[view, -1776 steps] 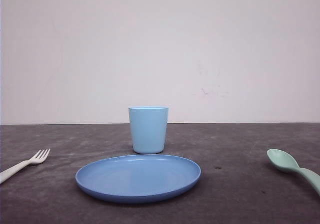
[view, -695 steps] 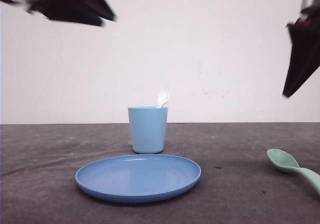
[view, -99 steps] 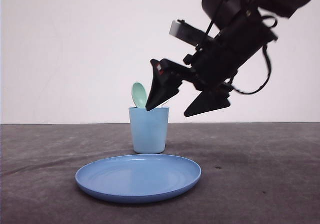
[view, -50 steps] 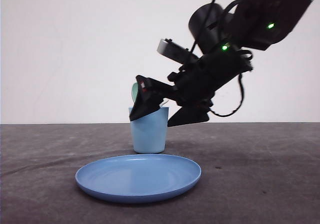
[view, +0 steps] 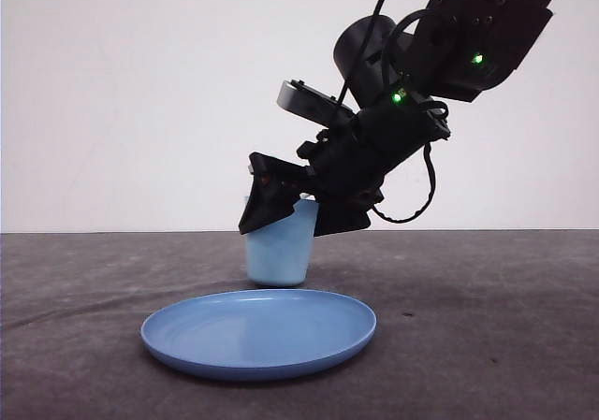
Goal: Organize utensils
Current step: 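Open the right gripper, raise it, then grasp the cup rim, then lift the cup with the right gripper and set it on the plate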
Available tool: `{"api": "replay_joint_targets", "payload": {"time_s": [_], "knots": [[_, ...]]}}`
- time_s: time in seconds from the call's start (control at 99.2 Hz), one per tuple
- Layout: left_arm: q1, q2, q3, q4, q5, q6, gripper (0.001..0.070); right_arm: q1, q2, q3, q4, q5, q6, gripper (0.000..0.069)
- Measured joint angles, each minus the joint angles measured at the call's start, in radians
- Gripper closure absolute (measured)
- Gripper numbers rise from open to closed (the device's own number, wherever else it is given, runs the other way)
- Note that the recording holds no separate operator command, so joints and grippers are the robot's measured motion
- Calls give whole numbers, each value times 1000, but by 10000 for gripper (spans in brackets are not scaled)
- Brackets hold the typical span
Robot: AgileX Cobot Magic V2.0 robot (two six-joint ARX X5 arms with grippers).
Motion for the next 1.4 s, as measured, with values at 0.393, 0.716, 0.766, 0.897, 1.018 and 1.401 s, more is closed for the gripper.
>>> {"api": "replay_joint_targets", "payload": {"time_s": [0.393,0.716,0.766,0.897,1.018,1.401], "knots": [[0,0,0,-1,0,0,547,55,-266,0,-339,4,23,206],[0,0,0,-28,0,0,547,261,-525,-127,-420,180,27,206],[0,0,0,-34,0,0,547,295,-541,-164,-412,218,27,206],[0,0,0,-49,0,0,547,366,-538,-272,-321,294,30,206],[0,0,0,-53,0,0,547,388,-517,-335,-208,316,39,206],[0,0,0,-53,0,0,547,380,-360,-362,-39,339,55,206]]}}
